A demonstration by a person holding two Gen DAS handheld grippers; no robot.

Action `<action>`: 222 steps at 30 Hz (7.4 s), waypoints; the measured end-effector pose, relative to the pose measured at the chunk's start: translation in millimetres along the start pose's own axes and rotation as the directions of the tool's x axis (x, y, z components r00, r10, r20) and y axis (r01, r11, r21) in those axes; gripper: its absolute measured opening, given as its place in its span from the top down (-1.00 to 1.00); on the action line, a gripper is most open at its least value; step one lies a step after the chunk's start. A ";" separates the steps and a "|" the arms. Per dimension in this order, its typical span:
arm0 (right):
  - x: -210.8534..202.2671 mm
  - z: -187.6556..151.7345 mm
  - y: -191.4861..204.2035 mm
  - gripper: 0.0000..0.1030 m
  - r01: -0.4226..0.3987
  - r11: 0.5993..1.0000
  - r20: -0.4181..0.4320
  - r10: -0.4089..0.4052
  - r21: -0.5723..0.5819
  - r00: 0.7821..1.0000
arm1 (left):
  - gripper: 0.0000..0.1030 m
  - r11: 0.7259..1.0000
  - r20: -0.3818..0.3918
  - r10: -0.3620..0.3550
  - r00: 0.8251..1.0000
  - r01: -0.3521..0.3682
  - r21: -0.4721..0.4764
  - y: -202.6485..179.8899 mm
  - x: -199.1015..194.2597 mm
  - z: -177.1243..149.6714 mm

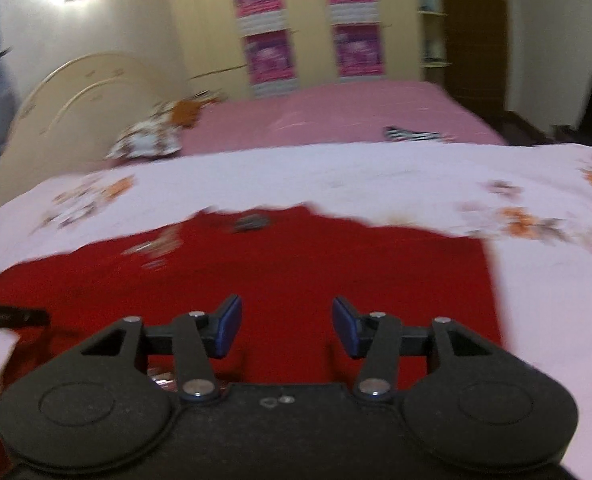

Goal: Fold small clothes

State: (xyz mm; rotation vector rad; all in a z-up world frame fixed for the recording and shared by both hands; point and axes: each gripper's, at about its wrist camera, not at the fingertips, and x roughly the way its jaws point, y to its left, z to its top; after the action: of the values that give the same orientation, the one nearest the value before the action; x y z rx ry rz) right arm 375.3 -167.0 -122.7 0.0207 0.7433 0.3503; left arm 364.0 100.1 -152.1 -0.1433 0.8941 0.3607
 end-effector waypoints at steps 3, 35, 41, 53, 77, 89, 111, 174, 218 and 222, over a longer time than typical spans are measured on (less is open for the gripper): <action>6.2 -1.2 41.1 -0.03 -0.049 0.997 -0.018 0.048 -0.052 0.999 | -0.92 0.997 -0.009 0.066 0.998 -0.067 -0.031 35.2 -4.8 -5.4; 82.5 0.5 175.9 -0.08 -0.056 0.982 -0.100 0.039 -0.180 0.994 | -0.05 0.802 0.118 0.116 0.986 -0.023 -0.596 294.8 65.8 -21.7; 84.4 0.2 173.4 -0.08 -0.065 0.986 -0.104 0.049 -0.156 0.993 | 0.64 0.735 0.117 0.121 0.986 -0.009 -0.678 314.1 77.0 -16.7; 92.8 -2.2 165.6 -0.06 -0.054 0.985 -0.112 0.036 -0.164 0.993 | 0.91 0.922 0.359 0.019 0.933 0.123 -0.367 222.7 24.3 35.5; 2.0 -13.2 -47.4 -0.10 0.041 0.974 -0.038 -0.033 0.221 0.999 | 0.89 0.873 0.047 -0.383 0.922 0.345 0.345 -117.2 -13.5 -5.5; 27.7 8.8 3.6 -0.33 -0.145 0.969 -0.037 0.156 0.202 0.987 | 0.89 0.983 0.133 -0.155 0.979 0.140 0.116 -3.3 -10.1 29.3; 47.1 5.5 6.4 0.52 0.050 0.976 -0.123 -0.025 0.212 0.992 | 0.89 0.992 0.030 -0.092 0.995 0.089 0.084 0.7 42.5 14.9; 27.5 -9.7 -88.5 0.76 0.292 0.932 -0.019 -0.295 0.216 0.955 | 0.89 0.987 0.055 -0.155 0.986 0.157 -0.027 33.7 25.8 4.2; 31.8 -14.1 -75.8 0.41 0.234 0.972 -0.048 -0.233 0.028 0.971 | 0.89 0.990 0.096 -0.104 0.990 0.094 0.108 -25.4 55.9 13.4; 27.9 -8.0 -77.7 0.41 0.226 0.973 -0.053 -0.224 0.037 0.973 | 0.89 0.993 0.076 -0.088 0.993 0.082 0.084 -24.6 51.4 17.4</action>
State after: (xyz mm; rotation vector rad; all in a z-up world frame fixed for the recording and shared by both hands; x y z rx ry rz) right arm 412.7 -232.1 -158.0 -0.0318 0.7923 0.1185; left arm 415.1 94.5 -182.2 -0.0911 0.8197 0.2489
